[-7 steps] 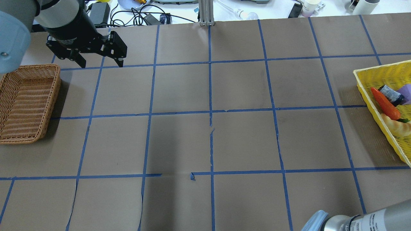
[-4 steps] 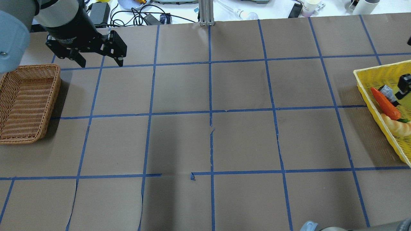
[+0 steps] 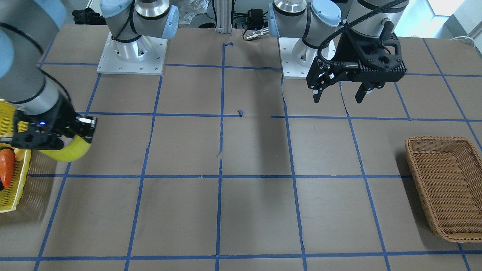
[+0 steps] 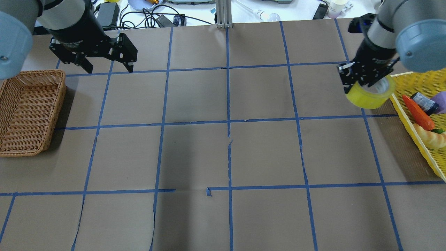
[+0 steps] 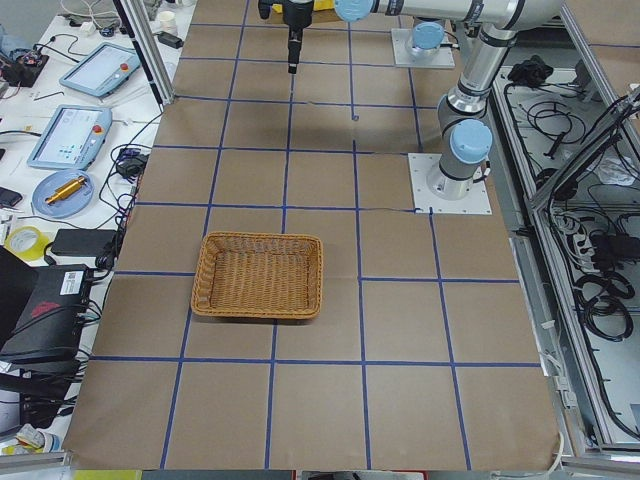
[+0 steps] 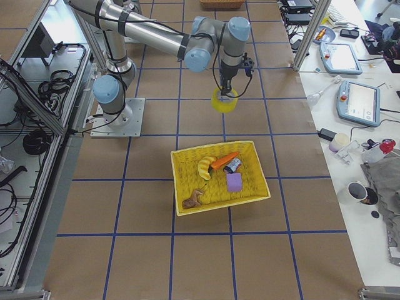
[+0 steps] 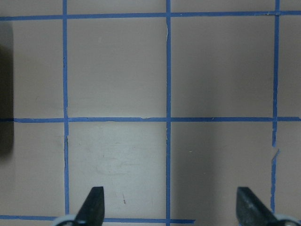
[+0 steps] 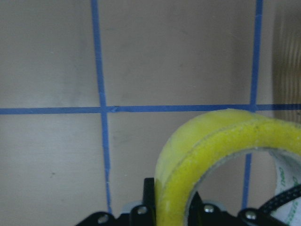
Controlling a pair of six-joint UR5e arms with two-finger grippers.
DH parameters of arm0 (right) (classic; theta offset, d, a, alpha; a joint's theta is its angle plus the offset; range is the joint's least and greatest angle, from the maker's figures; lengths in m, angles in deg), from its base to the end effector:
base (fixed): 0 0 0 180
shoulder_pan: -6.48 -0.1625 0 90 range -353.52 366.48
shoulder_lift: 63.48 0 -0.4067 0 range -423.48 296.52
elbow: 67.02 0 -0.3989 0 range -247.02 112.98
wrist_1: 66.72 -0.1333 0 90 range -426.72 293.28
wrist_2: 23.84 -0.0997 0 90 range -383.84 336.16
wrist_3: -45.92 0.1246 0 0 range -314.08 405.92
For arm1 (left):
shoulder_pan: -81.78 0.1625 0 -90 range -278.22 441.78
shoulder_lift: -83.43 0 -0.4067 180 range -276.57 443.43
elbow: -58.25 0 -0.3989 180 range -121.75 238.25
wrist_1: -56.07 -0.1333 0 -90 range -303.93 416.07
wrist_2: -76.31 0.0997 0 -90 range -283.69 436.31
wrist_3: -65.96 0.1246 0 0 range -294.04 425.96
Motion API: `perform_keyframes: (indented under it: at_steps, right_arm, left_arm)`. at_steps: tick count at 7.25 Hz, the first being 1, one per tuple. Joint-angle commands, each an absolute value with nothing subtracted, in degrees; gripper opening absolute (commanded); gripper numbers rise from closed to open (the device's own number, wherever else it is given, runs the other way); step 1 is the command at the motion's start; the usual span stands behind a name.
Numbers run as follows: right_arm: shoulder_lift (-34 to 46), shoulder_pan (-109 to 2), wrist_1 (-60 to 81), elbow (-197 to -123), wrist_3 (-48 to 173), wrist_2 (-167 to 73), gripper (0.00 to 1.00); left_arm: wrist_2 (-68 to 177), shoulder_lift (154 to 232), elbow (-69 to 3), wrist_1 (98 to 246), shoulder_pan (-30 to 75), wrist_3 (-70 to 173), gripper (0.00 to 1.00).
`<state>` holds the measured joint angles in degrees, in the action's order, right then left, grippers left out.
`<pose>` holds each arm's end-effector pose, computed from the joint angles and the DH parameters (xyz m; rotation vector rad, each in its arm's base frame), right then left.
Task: Transfer tape with both arms
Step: 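Grasp the clear tape roll with the right gripper and lift it, then carry the tape roll to the table center and set it down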
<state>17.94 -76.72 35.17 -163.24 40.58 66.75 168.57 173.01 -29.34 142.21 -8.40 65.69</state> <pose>0.0672 -0.5514 0.3333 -0.0395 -3.1354 -0.0809 -0.1300 -0.5086 0.4768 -0.0060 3.0974 -0.1813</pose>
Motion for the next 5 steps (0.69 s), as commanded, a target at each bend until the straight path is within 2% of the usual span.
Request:
perform_keyframes:
  at_steps: [1, 5]
  right_arm:
    - [14.6, -90.6, 41.6, -163.2, 58.0, 66.1, 0.00]
    - [2.2, -103.4, 58.2, -161.9, 76.6, 63.0, 0.00]
  left_arm:
    - [168.6, 173.3, -29.1, 142.2, -8.4, 65.7, 1.00]
    - [168.6, 173.2, -29.2, 142.2, -8.3, 65.7, 1.00]
